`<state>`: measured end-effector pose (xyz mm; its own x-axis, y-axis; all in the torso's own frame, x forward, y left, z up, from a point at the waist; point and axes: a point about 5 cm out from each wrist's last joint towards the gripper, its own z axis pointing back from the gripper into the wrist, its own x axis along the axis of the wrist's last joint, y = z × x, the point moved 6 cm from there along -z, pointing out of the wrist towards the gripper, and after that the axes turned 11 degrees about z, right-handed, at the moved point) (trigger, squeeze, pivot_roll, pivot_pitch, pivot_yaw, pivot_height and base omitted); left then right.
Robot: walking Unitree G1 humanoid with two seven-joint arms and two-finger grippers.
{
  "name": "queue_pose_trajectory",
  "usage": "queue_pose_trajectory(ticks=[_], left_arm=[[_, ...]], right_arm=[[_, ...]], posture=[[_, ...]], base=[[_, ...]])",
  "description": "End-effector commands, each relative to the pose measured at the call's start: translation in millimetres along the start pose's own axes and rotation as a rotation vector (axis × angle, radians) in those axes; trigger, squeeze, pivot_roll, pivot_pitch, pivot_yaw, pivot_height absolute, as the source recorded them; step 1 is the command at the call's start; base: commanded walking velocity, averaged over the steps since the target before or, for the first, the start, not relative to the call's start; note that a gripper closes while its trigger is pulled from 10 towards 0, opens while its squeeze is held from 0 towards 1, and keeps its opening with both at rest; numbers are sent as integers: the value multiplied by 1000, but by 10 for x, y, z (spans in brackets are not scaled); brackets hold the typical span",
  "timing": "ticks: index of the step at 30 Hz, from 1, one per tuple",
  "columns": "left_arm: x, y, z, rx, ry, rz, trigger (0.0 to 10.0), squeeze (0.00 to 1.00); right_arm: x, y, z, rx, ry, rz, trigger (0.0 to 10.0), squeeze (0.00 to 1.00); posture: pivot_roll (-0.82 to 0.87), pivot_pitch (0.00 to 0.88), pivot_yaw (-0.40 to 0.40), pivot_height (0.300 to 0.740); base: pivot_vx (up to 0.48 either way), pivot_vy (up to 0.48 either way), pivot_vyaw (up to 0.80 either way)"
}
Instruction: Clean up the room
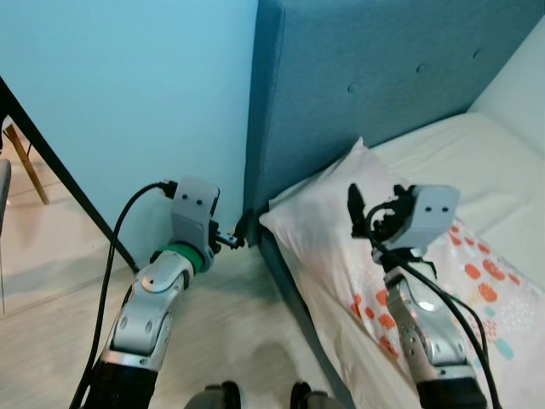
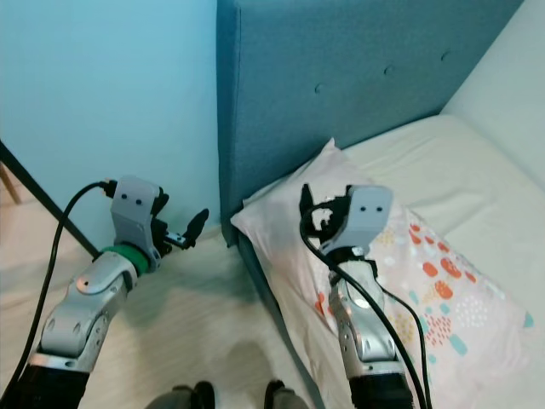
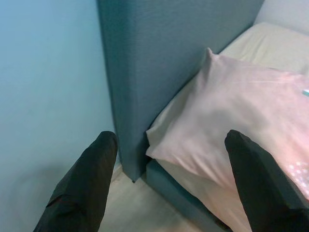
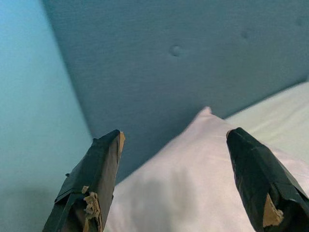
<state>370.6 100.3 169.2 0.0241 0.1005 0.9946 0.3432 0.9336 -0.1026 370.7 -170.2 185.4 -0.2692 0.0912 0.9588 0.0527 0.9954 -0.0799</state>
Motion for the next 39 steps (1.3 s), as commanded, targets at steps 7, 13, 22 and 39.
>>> queue_pose_trajectory(ticks=[7, 13, 22, 39], left_arm=[[-102, -39, -17, -3, 36, 29, 10000, 0], [-149, -24, -24, 12, 64, 40, 10000, 0], [-161, -25, -37, 9, 73, 28, 10000, 0], [-154, -50, -77, -1, 74, 15, 10000, 0]], right_arm=[[-155, -80, 55, -43, 50, -25, 10000, 0], [-189, -94, 66, -56, 61, -44, 10000, 0], [-220, -148, 65, -78, 70, -67, 10000, 0], [-237, -127, 51, -78, 72, -86, 10000, 0]], posture=[[42, 157, -1, 739], [42, 157, -1, 739], [42, 153, 4, 739], [46, 149, 13, 739]], base=[[0, 0, 0], [0, 0, -533], [0, 0, -778], [0, 0, -775]])
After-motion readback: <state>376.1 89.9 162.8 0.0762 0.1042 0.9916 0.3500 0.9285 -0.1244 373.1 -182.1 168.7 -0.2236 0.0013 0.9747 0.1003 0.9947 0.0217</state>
